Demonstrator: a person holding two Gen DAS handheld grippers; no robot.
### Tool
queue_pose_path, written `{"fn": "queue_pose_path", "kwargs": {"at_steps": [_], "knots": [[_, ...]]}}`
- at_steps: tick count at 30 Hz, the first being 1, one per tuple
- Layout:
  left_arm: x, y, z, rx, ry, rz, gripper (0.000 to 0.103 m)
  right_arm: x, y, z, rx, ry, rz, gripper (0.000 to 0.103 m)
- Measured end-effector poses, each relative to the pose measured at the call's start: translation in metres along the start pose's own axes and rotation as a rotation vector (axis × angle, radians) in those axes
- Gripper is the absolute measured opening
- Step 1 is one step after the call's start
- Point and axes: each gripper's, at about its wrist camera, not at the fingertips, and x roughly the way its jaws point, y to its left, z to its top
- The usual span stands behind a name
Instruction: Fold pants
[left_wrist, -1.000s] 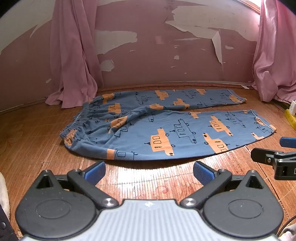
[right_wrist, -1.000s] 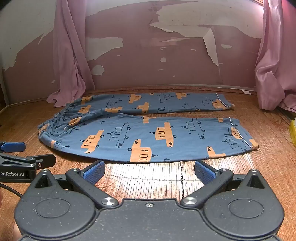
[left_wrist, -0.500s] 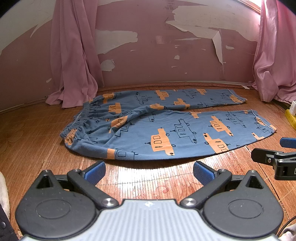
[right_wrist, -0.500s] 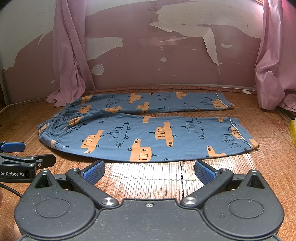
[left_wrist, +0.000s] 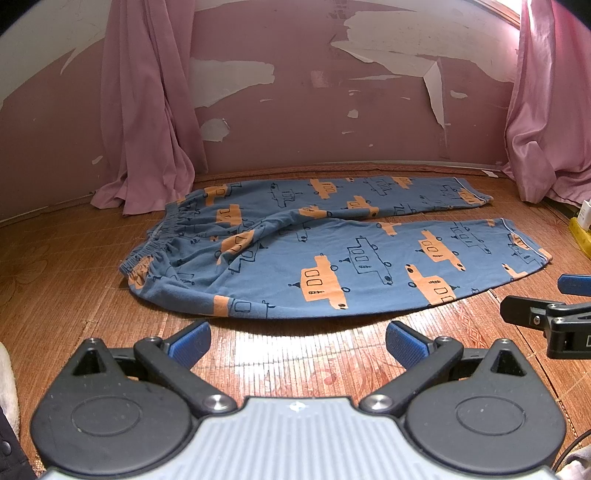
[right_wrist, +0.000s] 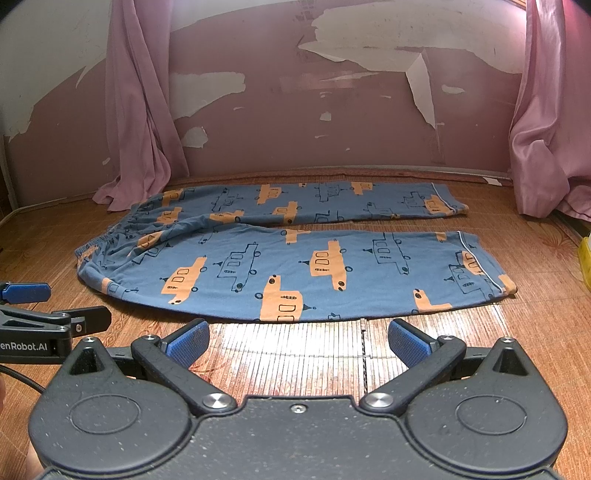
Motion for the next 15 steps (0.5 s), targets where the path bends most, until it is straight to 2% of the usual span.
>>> {"fn": "queue_pose_path", "kwargs": {"at_steps": [15], "knots": [[0.0028, 0.0004, -0.0026, 0.001, 0.001, -0.002, 0.103, 0.0007, 0.0001, -0.0001, 0.001, 0.002, 0.0, 0.103]]}}
